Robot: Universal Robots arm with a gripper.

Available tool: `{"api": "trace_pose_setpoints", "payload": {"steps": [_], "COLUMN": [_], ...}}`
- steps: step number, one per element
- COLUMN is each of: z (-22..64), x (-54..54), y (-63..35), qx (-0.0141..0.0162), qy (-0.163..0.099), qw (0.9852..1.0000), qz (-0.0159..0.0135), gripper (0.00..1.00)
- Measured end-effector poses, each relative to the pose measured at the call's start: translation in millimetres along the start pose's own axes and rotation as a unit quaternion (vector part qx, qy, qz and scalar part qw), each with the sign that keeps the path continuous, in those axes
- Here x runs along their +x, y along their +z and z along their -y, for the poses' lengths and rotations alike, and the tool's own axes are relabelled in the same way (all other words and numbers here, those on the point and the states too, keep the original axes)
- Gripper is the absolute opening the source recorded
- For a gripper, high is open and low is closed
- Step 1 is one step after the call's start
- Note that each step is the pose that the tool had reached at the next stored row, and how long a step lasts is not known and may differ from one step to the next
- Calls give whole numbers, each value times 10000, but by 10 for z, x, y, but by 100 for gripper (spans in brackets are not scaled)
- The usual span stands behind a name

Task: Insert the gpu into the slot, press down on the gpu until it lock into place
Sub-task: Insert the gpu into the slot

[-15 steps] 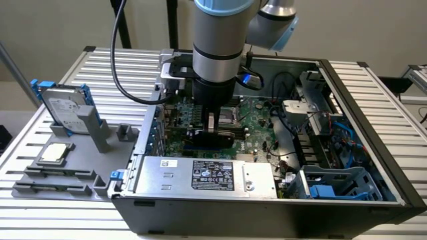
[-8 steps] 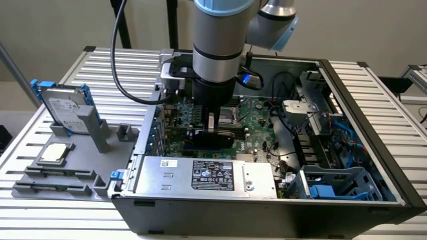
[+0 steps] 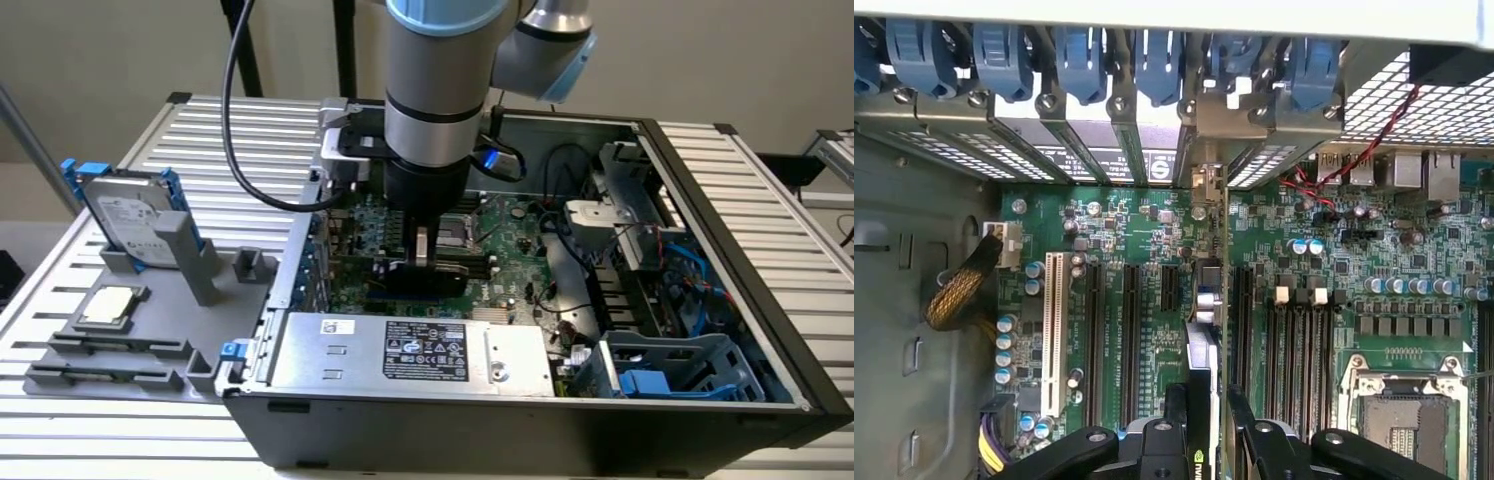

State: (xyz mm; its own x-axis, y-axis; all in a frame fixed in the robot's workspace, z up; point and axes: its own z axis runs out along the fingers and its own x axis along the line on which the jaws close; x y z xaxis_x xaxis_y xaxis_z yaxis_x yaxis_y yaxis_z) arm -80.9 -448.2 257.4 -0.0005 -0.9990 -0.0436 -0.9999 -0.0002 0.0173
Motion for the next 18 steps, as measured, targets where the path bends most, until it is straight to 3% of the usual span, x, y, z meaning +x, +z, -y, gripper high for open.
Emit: {"api": "trace_pose_setpoints", "payload": {"steps": [18], "z": [-15], "x": [4], "y": [74], "qx": [-2], "qy": [-19], "qw": [10000], "qz": [-2], "gripper": [26]}}
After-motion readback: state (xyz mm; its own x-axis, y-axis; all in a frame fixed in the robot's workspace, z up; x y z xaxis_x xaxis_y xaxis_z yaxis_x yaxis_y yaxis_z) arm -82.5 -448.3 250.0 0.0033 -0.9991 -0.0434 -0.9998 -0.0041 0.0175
